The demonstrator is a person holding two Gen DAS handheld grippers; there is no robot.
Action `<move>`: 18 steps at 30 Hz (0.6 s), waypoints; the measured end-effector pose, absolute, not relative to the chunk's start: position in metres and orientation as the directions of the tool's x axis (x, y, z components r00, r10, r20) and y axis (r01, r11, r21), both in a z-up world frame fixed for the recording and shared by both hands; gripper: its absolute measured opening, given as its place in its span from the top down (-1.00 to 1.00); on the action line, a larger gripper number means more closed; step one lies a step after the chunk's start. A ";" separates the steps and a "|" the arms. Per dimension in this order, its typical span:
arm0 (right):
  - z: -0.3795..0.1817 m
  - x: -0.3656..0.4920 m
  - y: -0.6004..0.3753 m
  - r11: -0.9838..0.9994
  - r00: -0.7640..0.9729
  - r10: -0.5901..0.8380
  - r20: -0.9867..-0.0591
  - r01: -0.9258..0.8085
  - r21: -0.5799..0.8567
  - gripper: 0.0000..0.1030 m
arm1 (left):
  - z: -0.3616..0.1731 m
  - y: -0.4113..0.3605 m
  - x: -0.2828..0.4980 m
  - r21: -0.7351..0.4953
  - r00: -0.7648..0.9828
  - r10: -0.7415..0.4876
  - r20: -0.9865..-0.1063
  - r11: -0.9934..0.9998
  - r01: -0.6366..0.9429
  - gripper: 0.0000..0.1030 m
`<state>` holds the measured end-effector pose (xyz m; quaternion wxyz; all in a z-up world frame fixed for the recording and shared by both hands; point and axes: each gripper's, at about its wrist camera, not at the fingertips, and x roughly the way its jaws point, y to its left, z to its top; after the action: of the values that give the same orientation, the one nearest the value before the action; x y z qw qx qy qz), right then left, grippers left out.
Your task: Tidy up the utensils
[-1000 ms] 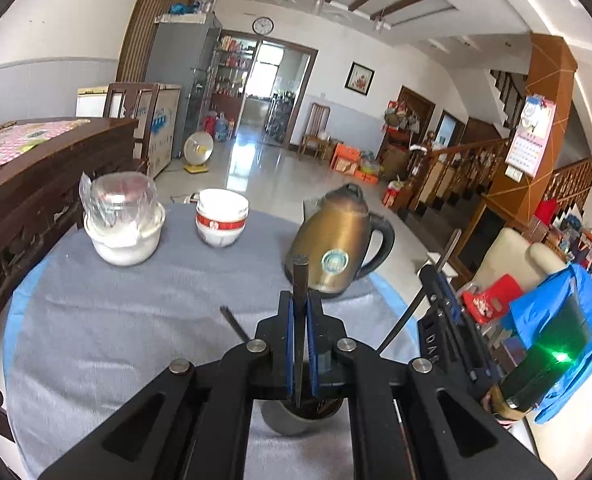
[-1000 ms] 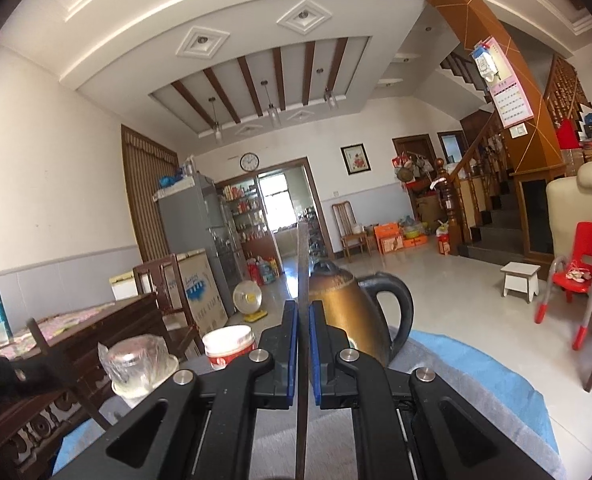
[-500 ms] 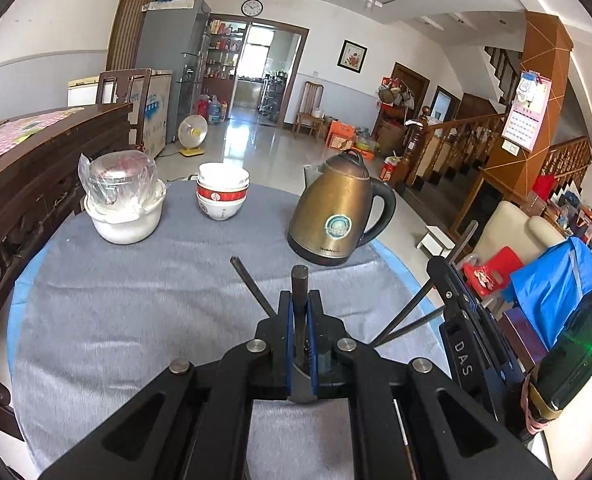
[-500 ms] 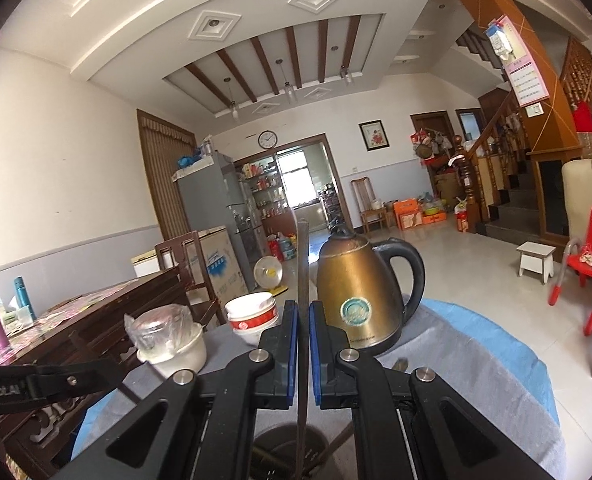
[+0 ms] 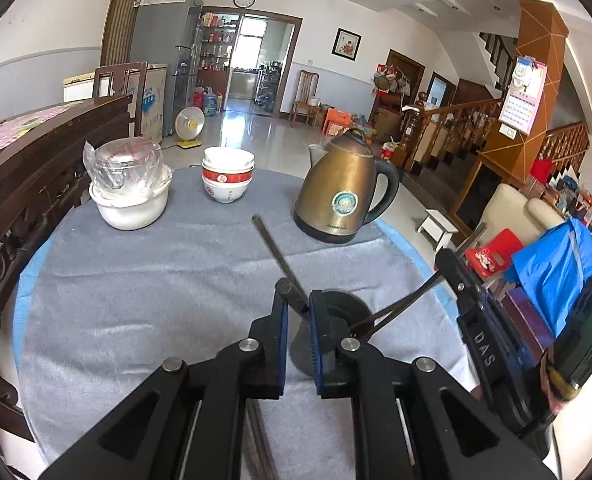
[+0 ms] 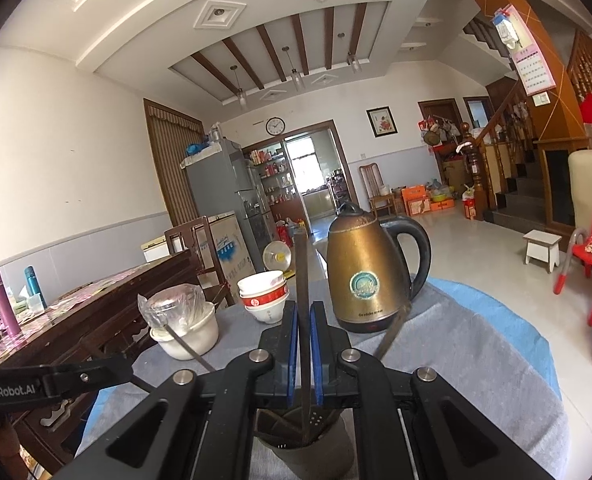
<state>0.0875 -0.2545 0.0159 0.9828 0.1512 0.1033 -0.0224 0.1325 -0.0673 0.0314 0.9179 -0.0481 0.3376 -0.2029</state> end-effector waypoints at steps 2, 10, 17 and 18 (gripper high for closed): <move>0.014 0.087 -0.254 0.951 0.977 -0.008 -0.215 0.074 0.300 0.85 | 0.028 -0.063 0.131 -0.219 0.690 -0.400 -0.604 0.915 0.339 0.60; 0.007 0.086 -0.252 0.941 0.963 0.051 -0.265 0.043 0.337 0.80 | 0.008 -0.037 0.119 -0.175 0.698 -0.349 -0.625 0.934 0.310 0.18; 0.004 0.078 -0.253 0.923 0.953 0.111 -0.282 0.006 0.385 0.64 | -0.023 -0.012 0.117 -0.129 0.681 -0.269 -0.681 0.960 0.250 0.11; 0.003 0.076 -0.254 0.919 0.952 0.122 -0.279 -0.002 0.394 0.49 | -0.027 -0.010 0.118 -0.125 0.675 -0.260 -0.690 0.962 0.242 0.11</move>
<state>0.0764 -0.2537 0.0027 0.9679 0.1984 0.1508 0.0320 0.1177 -0.0099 -0.0275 0.9151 -0.0117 0.3790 -0.1373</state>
